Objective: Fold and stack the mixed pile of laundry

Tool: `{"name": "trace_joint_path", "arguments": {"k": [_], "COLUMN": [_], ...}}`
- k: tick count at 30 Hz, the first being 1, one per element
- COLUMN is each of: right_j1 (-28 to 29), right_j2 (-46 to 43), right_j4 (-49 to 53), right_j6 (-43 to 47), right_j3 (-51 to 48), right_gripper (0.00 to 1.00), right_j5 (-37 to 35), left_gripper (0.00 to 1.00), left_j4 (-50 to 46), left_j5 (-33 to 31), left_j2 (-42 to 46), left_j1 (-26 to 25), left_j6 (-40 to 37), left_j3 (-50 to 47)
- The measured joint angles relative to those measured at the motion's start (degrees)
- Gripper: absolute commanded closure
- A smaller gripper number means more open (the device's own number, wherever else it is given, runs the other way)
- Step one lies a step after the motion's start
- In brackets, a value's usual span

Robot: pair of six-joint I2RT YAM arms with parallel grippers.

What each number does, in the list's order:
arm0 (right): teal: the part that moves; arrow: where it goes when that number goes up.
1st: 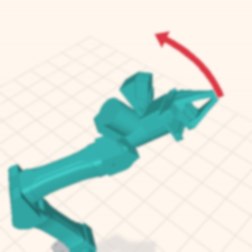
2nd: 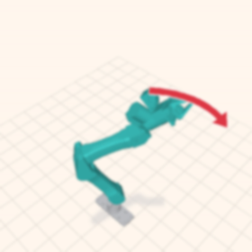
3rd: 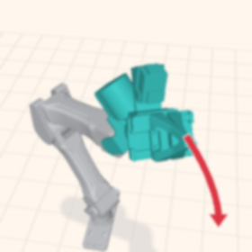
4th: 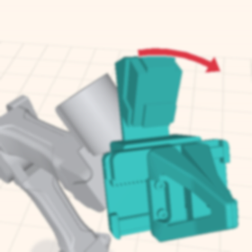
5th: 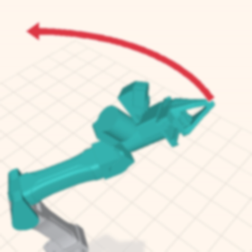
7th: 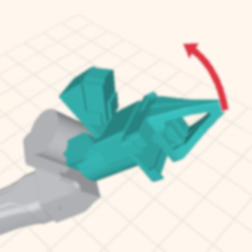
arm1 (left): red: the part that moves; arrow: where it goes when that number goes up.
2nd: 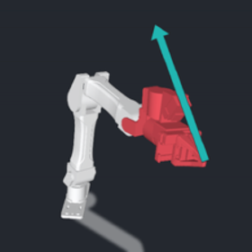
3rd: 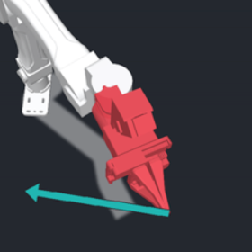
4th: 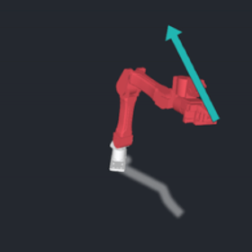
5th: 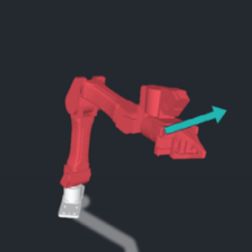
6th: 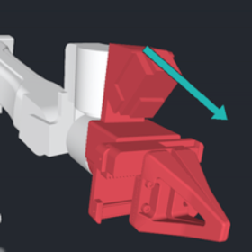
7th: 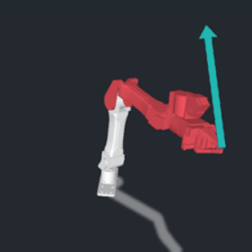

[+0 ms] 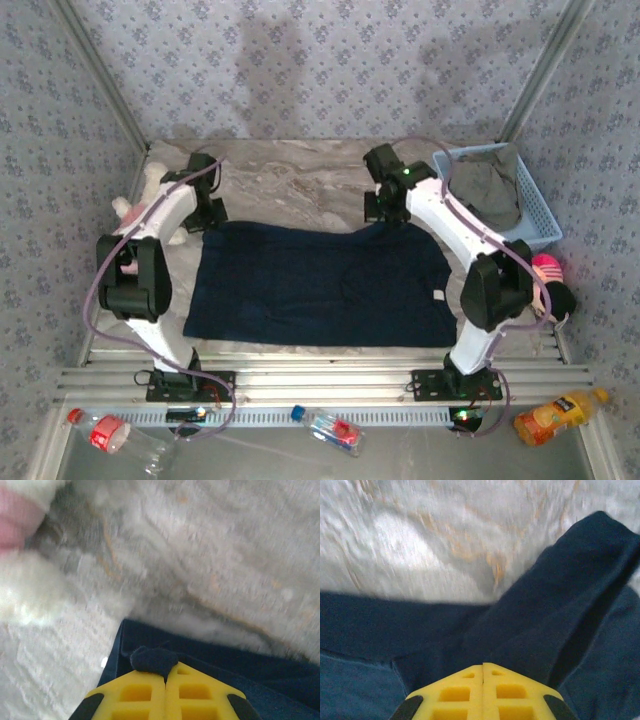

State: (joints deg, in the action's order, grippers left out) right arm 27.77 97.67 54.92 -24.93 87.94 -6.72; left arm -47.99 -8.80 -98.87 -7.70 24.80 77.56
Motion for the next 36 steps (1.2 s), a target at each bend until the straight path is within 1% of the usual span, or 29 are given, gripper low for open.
{"name": "trace_joint_path", "arguments": {"k": [4,6,8,10,11,12,13,14,15,16,17,21,23,25,27,30,33,36], "right_j1": [3.04,4.92,6.78,8.28,8.83,8.92,8.76,8.2,7.32,5.95,4.13,-6.86,-12.55,-17.38,-20.5,-22.71,-22.38,-21.33], "right_j2": [-5.9,-9.16,-11.56,-13.51,-14.27,-14.78,-15.1,-15.43,-15.76,-16.33,-17.03,-19.98,-20.0,-18.84,-16.72,-11.89,-7.06,-2.8], "right_j4": [1.42,1.75,1.84,0.81,0.2,-0.11,-0.35,-0.7,-1.01,-1.38,-1.77,-4.63,-6.93,-9.6,-12.63,-17.35,-21.97,-24.37], "right_j6": [-3.13,-5.07,-6.82,-8.22,-8.55,-8.74,-8.94,-8.76,-8.72,-8.46,-8.0,-5.31,-3.93,-2.58,-1.77,-0.7,0.59,1.99], "right_j3": [-7.06,-10.23,-12.33,-14.25,-15.19,-15.87,-16.35,-16.79,-17.07,-17.44,-17.88,-21.0,-23.26,-25.66,-27.21,-28.06,-27.93,-27.36], "right_gripper": [1.0,0.97,0.82,0.56,0.45,0.4,0.39,0.37,0.37,0.37,0.38,0.42,0.48,0.56,0.61,0.62,0.61,0.6], "right_j5": [-0.63,-0.59,0.04,1.95,3.43,4.92,6.01,6.95,7.56,7.91,8.13,8.96,9.73,10.8,12.39,14.8,16.68,17.03], "left_gripper": [0.99,0.99,1.0,0.99,0.95,0.79,0.55,0.39,0.32,0.29,0.28,0.29,0.29,0.31,0.31,0.32,0.32,0.32], "left_j4": [0.2,0.24,0.22,0.15,0.02,-0.17,-0.55,-1.25,-1.97,-2.64,-3.1,-3.65,-3.39,-2.21,-0.17,2.84,4.72,5.44], "left_j5": [0.04,0.02,-0.11,-0.66,-1.11,-1.79,-2.49,-3.58,-4.63,-5.6,-6.51,-7.52,-7.23,-6.54,-5.14,-2.93,-2.03,-1.95], "left_j2": [5.46,7.89,9.77,11.1,11.74,12.37,12.92,13.49,14.03,14.43,14.78,14.88,14.51,13.68,12.37,8.94,4.37,0.57], "left_j1": [-1.79,-2.89,-3.78,-4.33,-4.35,-4.33,-4.31,-4.31,-4.31,-4.31,-4.31,-4.46,-5.16,-6.38,-7.74,-9.53,-10.8,-11.1], "left_j6": [1.07,2.1,3.28,4.52,5.33,6.08,6.47,7.32,7.91,8.35,8.85,9.84,9.94,10.36,10.99,12.28,13.07,13.46], "left_j3": [-6.25,-9.25,-11.72,-13.68,-14.69,-15.61,-16.17,-16.63,-16.83,-16.87,-16.87,-16.46,-15.45,-14.08,-13.09,-12.41,-12.28,-12.26]}}
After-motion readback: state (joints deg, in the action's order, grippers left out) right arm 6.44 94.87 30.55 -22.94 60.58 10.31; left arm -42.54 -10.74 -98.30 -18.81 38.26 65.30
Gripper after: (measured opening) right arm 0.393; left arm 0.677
